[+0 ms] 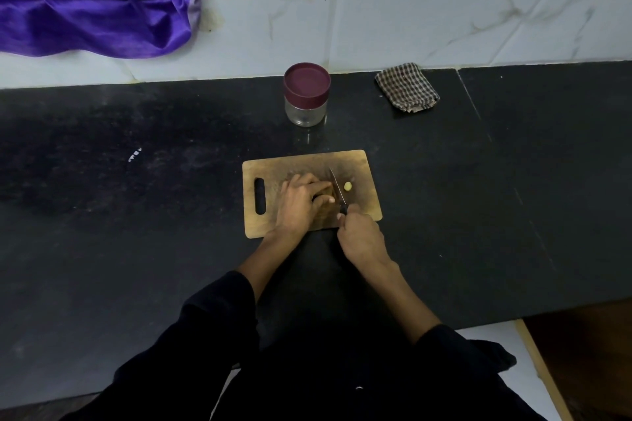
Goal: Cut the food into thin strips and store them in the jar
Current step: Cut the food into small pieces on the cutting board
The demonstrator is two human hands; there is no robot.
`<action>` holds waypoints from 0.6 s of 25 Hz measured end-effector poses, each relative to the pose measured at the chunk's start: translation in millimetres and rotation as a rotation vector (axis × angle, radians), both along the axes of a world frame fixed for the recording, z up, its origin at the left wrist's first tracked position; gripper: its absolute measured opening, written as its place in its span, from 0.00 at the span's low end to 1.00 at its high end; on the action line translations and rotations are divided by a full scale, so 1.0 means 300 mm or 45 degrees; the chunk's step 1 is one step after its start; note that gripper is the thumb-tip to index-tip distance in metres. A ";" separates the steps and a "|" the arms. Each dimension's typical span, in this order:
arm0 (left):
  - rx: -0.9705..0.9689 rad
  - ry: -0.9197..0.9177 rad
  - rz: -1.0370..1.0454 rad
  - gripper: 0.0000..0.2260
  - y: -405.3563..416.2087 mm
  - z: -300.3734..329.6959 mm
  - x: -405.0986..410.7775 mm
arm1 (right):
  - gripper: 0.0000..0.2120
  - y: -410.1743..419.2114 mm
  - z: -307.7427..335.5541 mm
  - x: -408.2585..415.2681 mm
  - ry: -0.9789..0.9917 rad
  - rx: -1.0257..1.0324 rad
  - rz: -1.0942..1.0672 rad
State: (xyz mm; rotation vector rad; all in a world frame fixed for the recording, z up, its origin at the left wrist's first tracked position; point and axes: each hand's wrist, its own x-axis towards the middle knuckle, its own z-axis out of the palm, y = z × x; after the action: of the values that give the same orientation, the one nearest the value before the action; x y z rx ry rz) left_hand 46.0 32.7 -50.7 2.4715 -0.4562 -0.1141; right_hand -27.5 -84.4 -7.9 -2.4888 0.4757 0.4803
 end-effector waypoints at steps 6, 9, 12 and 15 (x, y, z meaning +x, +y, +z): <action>0.064 -0.028 -0.055 0.15 0.005 -0.002 0.001 | 0.09 0.011 -0.001 0.013 0.019 -0.041 -0.001; 0.062 -0.052 -0.061 0.15 0.004 -0.008 0.001 | 0.09 0.017 0.003 0.014 0.032 -0.070 0.004; 0.039 -0.067 -0.040 0.14 0.001 -0.012 -0.002 | 0.08 0.023 0.014 0.035 0.053 -0.084 0.002; 0.003 -0.108 -0.013 0.12 -0.001 -0.017 -0.008 | 0.08 0.031 0.016 0.065 0.042 -0.080 0.001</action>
State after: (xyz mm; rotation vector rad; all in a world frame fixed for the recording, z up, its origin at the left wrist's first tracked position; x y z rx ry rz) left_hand 43.7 32.3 -55.8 2.4836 -0.5054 -0.0137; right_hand -7.9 -75.0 -3.2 -2.5449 0.5100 0.5151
